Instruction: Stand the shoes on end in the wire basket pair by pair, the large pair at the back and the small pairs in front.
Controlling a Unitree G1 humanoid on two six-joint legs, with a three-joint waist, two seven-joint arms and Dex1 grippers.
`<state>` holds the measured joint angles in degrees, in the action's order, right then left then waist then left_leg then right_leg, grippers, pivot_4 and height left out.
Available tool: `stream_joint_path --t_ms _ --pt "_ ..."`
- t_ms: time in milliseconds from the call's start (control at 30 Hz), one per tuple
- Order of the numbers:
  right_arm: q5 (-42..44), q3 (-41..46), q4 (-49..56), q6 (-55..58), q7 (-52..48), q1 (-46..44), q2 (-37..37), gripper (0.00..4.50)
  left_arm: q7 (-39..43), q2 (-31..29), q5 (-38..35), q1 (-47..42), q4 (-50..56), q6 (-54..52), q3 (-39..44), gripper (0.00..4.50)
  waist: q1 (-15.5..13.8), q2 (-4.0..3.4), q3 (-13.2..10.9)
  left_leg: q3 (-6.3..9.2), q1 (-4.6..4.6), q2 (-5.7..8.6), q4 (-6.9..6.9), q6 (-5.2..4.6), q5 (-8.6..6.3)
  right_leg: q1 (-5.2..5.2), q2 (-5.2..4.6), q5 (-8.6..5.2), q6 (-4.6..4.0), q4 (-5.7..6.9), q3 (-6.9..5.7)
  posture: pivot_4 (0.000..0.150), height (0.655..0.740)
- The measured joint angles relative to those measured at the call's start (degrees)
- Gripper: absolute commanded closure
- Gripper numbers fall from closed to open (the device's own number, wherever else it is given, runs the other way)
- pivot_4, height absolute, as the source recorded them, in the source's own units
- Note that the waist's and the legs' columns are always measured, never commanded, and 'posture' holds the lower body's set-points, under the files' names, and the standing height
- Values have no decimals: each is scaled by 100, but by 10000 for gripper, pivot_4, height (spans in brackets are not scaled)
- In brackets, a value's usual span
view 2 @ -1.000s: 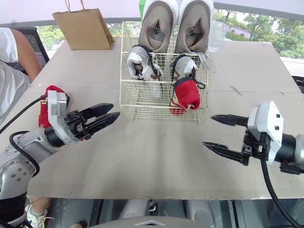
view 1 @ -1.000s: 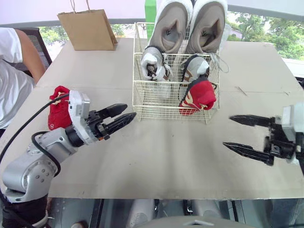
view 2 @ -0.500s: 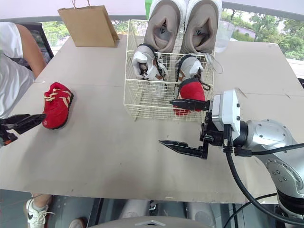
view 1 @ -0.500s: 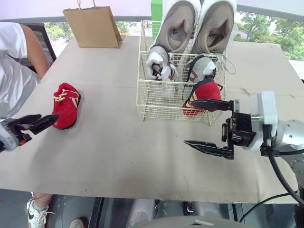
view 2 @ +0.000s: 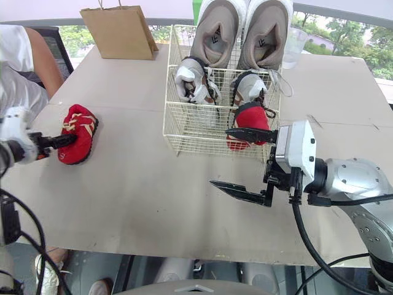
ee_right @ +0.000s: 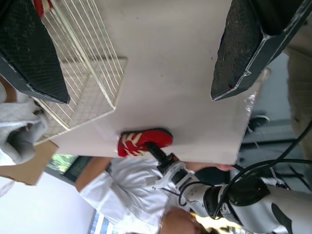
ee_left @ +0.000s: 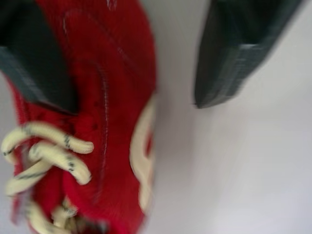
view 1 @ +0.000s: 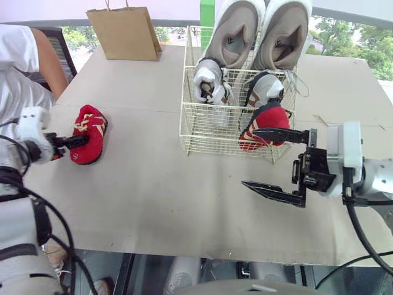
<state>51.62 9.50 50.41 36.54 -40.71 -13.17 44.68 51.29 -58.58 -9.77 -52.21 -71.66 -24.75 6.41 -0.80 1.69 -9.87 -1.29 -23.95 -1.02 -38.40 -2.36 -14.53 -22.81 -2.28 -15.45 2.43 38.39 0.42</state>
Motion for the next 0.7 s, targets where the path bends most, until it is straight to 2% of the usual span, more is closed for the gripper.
stream_joint_path --t_ms 100,200,333,400,500,567,633,667,700 --pt "151 137 148 72 151 185 143 0 111 10 180 -72 -199 178 14 34209 0 -5 3 -3 16 4 -4 -1 1 1 -29 0 -1 27 6 1500 7400" --pt "295 275 290 97 317 345 275 0 276 15 152 -91 -356 142 280 44615 -21 -8 5 3 15 7 -19 -1 1 4 -36 -1 -1 43 -3 1500 7400" --pt "395 288 349 98 489 462 366 0 556 50 90 -99 -393 43 543 44878 -33 -3 7 12 8 12 -34 -2 1 13 -42 -1 0 39 -13 1500 7400" --pt "399 330 357 84 526 618 368 0 1043 98 -73 -113 -370 -172 701 44878 -33 8 5 17 1 13 -35 -2 1 12 -42 -2 0 38 -21 1500 7400" --pt "395 445 334 71 539 831 376 0 1676 275 -547 -112 298 -592 972 44878 -15 43 1 40 -16 8 -48 -1 1 9 -40 -2 0 38 -38 1500 7400" --pt "401 549 313 49 530 916 396 0 1695 452 -1073 153 1585 -1111 1331 44878 15 46 2 43 -22 5 -52 -1 1 9 -49 -2 0 35 -17 1500 7400" --pt "430 645 269 38 511 991 419 0 1277 794 -1566 574 3288 -1430 1796 44878 48 40 2 39 -20 5 -52 0 1 10 -57 -1 0 31 -4 1500 7400" --pt "445 695 220 37 500 1003 433 0 927 1098 -1784 709 4035 -1494 1989 44878 45 40 2 41 -21 5 -52 0 1 9 -59 -1 0 31 -4 1500 7400" --pt "472 778 107 26 468 1001 463 0 109 1889 -2191 826 5449 -1507 2342 44878 13 40 2 43 -24 5 -55 0 1 10 -62 0 2 28 -7 1500 7400"
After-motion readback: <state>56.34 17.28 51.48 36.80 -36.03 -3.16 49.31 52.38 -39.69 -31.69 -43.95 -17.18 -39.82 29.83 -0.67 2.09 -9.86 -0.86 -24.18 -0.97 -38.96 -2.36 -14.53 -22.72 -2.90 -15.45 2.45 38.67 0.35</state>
